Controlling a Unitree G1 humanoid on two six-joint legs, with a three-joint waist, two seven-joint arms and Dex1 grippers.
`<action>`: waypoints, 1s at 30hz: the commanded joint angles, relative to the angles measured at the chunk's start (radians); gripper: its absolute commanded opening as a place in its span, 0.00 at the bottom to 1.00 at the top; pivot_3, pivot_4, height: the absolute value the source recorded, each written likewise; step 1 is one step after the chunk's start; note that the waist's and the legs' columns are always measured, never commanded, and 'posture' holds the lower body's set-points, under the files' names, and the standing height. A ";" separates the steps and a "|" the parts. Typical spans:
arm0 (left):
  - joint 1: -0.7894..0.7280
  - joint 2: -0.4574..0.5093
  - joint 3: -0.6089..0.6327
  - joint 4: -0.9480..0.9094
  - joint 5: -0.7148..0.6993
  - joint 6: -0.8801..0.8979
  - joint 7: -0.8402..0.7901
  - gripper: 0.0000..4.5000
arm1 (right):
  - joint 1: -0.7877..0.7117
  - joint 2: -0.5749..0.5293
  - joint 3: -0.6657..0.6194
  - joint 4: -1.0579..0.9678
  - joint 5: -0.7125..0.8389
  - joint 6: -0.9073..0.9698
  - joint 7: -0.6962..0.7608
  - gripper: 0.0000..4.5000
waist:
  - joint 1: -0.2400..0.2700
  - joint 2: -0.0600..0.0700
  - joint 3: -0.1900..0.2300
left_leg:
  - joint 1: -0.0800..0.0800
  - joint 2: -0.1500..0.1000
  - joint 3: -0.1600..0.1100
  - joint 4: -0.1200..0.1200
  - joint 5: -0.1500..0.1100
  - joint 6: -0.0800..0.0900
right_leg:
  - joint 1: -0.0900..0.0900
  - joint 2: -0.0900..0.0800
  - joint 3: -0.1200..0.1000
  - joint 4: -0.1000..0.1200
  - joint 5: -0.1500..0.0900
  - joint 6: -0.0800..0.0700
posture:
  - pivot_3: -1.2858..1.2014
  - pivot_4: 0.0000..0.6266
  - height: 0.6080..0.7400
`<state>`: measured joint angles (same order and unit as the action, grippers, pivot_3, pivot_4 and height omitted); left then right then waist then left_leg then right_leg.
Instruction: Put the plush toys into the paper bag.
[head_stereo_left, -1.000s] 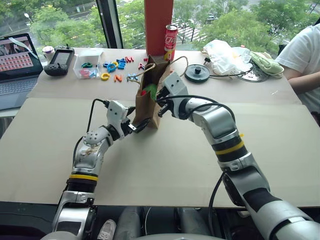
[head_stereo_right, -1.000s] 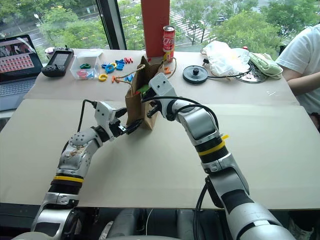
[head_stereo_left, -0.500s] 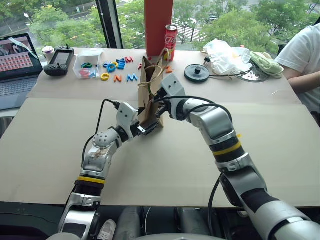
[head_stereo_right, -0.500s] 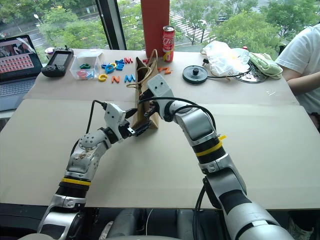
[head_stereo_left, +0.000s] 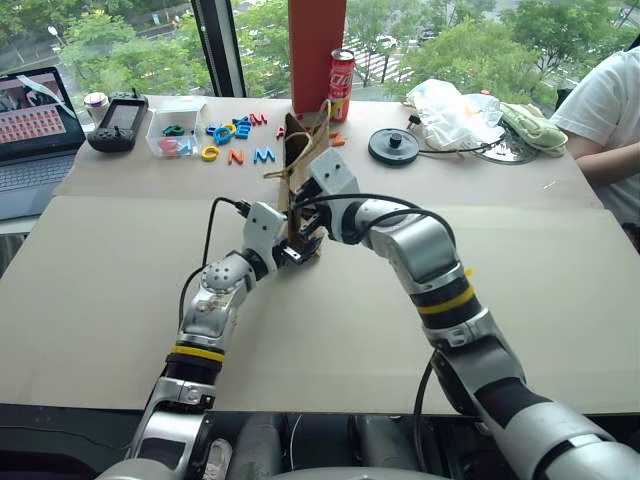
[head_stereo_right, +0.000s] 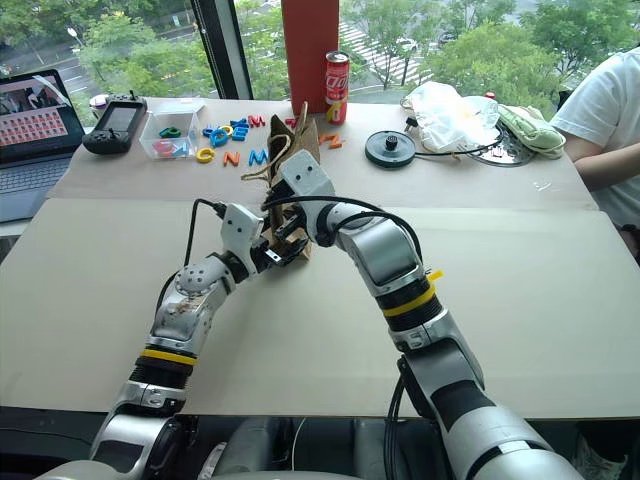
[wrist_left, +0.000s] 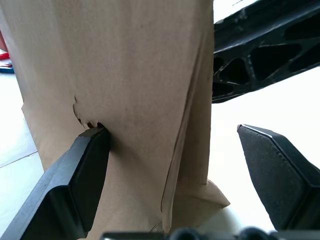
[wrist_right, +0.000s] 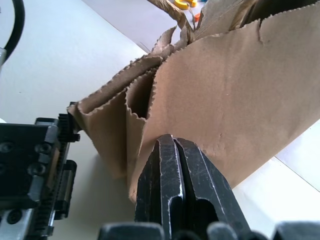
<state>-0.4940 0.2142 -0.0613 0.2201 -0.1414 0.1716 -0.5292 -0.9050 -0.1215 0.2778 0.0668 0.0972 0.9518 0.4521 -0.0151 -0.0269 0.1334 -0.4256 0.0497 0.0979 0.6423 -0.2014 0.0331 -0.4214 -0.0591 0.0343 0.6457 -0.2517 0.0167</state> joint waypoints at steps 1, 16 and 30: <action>-0.034 -0.002 0.009 0.028 0.016 -0.045 0.021 0.95 | -0.026 0.014 0.002 -0.050 0.005 0.009 -0.004 0.01 | 0.000 0.000 0.000 | 0.000 0.000 0.000 0.000 0.000 0.000 | 0.000 0.000 0.000 0.000 0.000 0.000 | 0.52 0.24 0.99; -0.064 0.009 0.036 0.121 0.025 -0.128 0.040 0.33 | -0.019 0.011 -0.004 -0.050 -0.002 0.014 -0.012 0.00 | 0.000 0.000 0.000 | 0.000 0.000 0.000 0.000 0.000 0.000 | 0.000 0.000 0.000 0.000 0.000 0.000 | 0.52 0.24 0.99; -0.096 0.034 0.097 0.168 0.000 -0.141 0.057 0.01 | 0.103 -0.224 -0.076 -0.234 0.066 0.004 0.135 0.00 | 0.003 0.000 0.000 | -0.001 0.000 -0.001 0.000 0.000 0.000 | 0.000 0.000 -0.001 -0.002 0.000 0.000 | 0.52 0.24 0.99</action>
<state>-0.5671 0.2392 0.0100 0.4074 -0.1211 0.0573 -0.4722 -0.8080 -0.3114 0.2588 -0.0955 0.1336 0.9642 0.5540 -0.0118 -0.0270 0.1335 -0.4274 0.0495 0.0973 0.6422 -0.2015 0.0332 -0.4213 -0.0595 0.0329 0.6430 -0.2517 0.0168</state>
